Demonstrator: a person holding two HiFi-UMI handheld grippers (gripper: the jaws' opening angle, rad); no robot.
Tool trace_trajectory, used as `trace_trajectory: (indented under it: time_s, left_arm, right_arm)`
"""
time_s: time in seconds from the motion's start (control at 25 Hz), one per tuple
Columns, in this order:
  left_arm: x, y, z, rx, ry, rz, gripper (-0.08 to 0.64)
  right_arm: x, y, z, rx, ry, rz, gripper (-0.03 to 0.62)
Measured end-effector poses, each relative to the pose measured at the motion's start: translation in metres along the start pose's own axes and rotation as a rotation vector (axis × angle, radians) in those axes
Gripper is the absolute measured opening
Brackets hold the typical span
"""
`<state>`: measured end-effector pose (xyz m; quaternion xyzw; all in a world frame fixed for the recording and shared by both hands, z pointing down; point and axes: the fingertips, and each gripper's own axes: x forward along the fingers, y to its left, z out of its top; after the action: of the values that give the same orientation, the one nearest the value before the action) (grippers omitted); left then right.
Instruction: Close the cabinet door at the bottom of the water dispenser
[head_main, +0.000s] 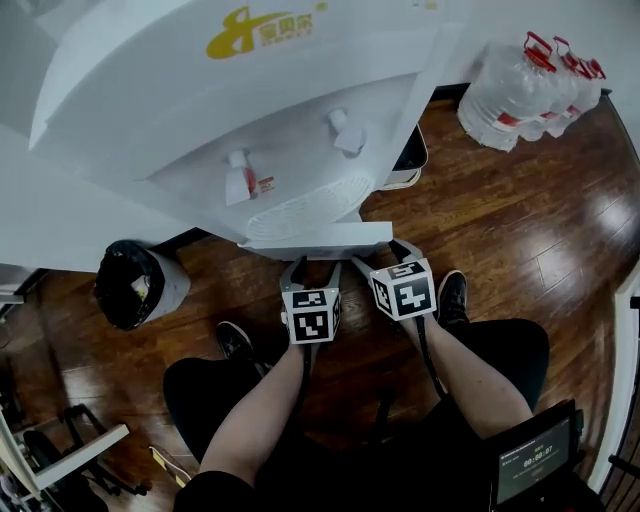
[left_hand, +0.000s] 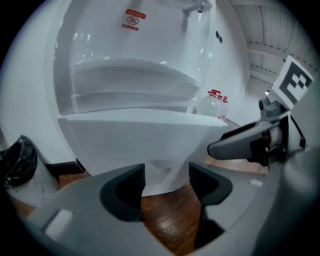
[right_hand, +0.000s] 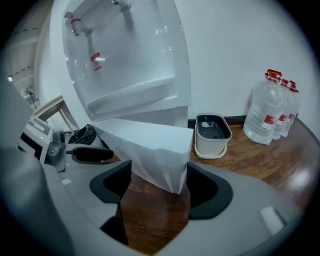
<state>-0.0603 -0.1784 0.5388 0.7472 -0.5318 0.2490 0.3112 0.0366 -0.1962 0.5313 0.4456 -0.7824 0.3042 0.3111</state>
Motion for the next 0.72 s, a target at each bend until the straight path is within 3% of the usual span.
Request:
trace_trajectory:
  time_s: [0.12,0.32,0.4,0.72]
  left_arm:
    - [0.005,0.011,0.006,-0.083,-0.019,0.025,0.293]
    - [0.010,0.026,0.021,-0.175,-0.043,0.092,0.292]
    - [0.013,0.026,0.023,-0.193,-0.040,0.109,0.293]
    - [0.018,0.028,0.027,-0.235,-0.015,0.149,0.291]
  right_arm:
    - [0.008,-0.009,0.014,0.020,-0.033,-0.032,0.337]
    - [0.018,-0.021,0.025,-0.076,-0.044,-0.091,0.308]
    - [0.021,-0.026,0.027,-0.113,-0.047,-0.100,0.275]
    - [0.032,-0.028,0.032,-0.166,-0.009,-0.044,0.290]
